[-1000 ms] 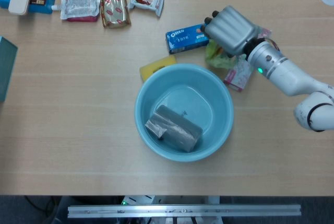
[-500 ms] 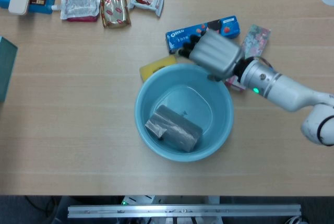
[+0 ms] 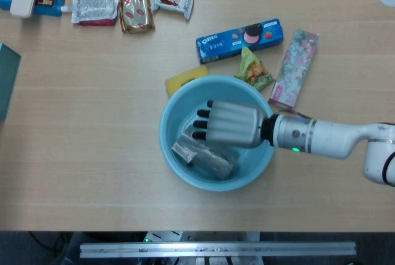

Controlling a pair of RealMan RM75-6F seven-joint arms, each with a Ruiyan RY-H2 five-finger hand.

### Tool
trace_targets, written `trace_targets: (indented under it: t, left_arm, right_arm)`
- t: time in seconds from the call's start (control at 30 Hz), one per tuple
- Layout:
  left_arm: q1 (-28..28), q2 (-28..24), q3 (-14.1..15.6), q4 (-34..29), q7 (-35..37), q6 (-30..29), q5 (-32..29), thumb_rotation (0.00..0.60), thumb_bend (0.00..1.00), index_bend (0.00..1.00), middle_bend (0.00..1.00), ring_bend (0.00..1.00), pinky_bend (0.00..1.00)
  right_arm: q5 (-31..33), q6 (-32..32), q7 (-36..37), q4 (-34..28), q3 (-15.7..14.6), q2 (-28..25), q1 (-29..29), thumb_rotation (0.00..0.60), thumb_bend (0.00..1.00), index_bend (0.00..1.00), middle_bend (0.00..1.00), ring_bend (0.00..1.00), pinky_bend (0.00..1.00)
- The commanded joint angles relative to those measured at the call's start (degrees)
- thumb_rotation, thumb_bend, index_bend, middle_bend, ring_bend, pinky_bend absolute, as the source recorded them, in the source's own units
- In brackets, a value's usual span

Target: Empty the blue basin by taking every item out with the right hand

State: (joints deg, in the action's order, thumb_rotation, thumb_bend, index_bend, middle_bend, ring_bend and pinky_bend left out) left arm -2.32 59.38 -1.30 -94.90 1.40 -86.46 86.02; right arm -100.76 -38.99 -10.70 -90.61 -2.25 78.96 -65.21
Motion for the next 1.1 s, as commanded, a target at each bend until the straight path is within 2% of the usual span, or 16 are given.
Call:
trace_targets:
  t: [0.03, 0.17, 0.43, 0.83, 1.1]
  left_arm:
    - [0.12, -0.11, 0.05, 0.00, 0.07, -0.12, -0.02, 0.600, 0.36, 0.40, 0.38, 0.32, 0.31]
    - [0.29, -0.11, 0.11, 0.04, 0.12, -0.28, -0.02, 0.600, 0.36, 0.40, 0.38, 0.32, 0.31]
    - [0.30, -0.22, 0.08, -0.22, 0.20, -0.45, 0.23, 0.600, 0.36, 0.40, 0.38, 0.32, 0.31]
    - [1.09, -0.20, 0.21, 0.56, 1.08, -1.03, -0.29, 0.600, 0.36, 0.40, 0.38, 0.32, 0.31]
    - [1.16, 0.08, 0.18, 1.28, 1.71, -0.95, -0.33, 0.600, 0.36, 0.40, 0.38, 0.32, 0.31]
  right_arm:
    - [-4.77, -0.89, 1.32, -0.22, -2.80, 0.75, -1.46, 0.600, 0.16, 0.25, 0.33, 0.27, 0.47]
    - [-8.42, -1.09, 1.29, 0.64, -4.76, 1.11, -2.60, 0.600, 0.16, 0.25, 0.33, 0.25, 0.45]
    - [-10.50, 0.05, 1.59, 1.64, -5.48, 2.45, -4.70, 0.600, 0.18, 0.25, 0.30, 0.21, 0.42]
    - [-7.60, 5.04, 0.52, 5.07, -4.20, 7.00, -6.54, 0.600, 0.18, 0.25, 0.30, 0.20, 0.41]
    - [-3.83, 8.34, -3.68, 6.91, -2.86, 7.34, -6.09, 0.600, 0.18, 0.25, 0.30, 0.20, 0.41]
